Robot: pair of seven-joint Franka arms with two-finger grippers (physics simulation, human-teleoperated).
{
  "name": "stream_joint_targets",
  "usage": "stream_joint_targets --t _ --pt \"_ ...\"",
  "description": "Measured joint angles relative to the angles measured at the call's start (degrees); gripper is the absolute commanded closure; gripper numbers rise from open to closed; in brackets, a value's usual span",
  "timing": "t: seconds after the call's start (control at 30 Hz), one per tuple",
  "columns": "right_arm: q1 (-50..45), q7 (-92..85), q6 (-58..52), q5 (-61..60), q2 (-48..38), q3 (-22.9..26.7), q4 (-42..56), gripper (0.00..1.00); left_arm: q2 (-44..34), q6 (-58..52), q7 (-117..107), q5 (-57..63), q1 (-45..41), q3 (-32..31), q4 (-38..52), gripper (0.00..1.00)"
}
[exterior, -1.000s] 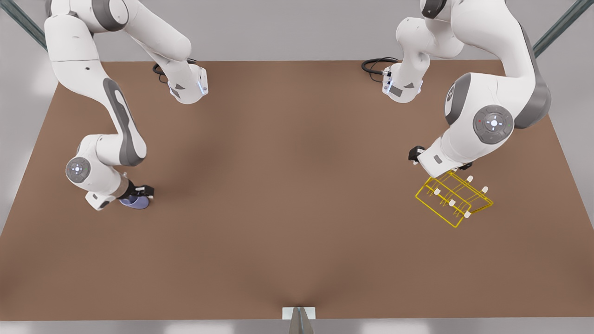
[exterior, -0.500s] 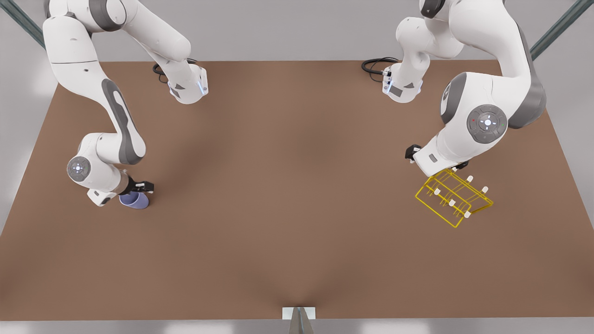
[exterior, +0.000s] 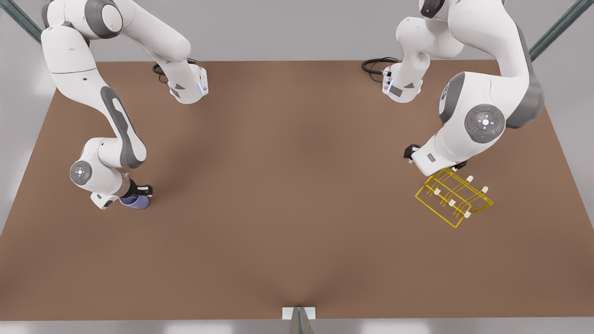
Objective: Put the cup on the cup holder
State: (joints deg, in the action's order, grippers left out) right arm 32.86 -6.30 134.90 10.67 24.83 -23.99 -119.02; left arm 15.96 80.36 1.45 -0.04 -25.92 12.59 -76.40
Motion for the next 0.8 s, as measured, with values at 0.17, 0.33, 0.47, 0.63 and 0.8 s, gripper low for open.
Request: stream_joint_targets --t 0.17,0.33,0.47,0.63,0.8 --pt "0.12 -1.94 -0.71 0.58 -0.08 0.0 0.48 0.79 0.01 0.09 -0.01 -0.04 -0.02 0.0 0.0 0.0" --pt "-1.3 -2.76 -3.29 1.28 -0.28 -0.11 4.77 0.79 0.26 0.05 -0.02 -0.07 -0.01 -0.01 -0.09 0.0" --pt "-3.87 -3.36 -11.47 1.19 -0.42 -2.91 14.98 0.79 1.26 -0.31 -0.06 -0.15 -1.0 0.01 -0.17 0.0" --pt "-5.12 -3.8 -22.67 -9.3 -0.1 -9.04 22.28 0.79 1.91 -0.41 -0.1 -0.08 -0.78 0.14 -0.11 0.0" --pt "-8.23 -4.04 -31.88 -27.08 1.66 -9.71 23.13 0.79 2.74 -1.75 -0.21 4.05 -1.28 0.32 -0.05 0.0"
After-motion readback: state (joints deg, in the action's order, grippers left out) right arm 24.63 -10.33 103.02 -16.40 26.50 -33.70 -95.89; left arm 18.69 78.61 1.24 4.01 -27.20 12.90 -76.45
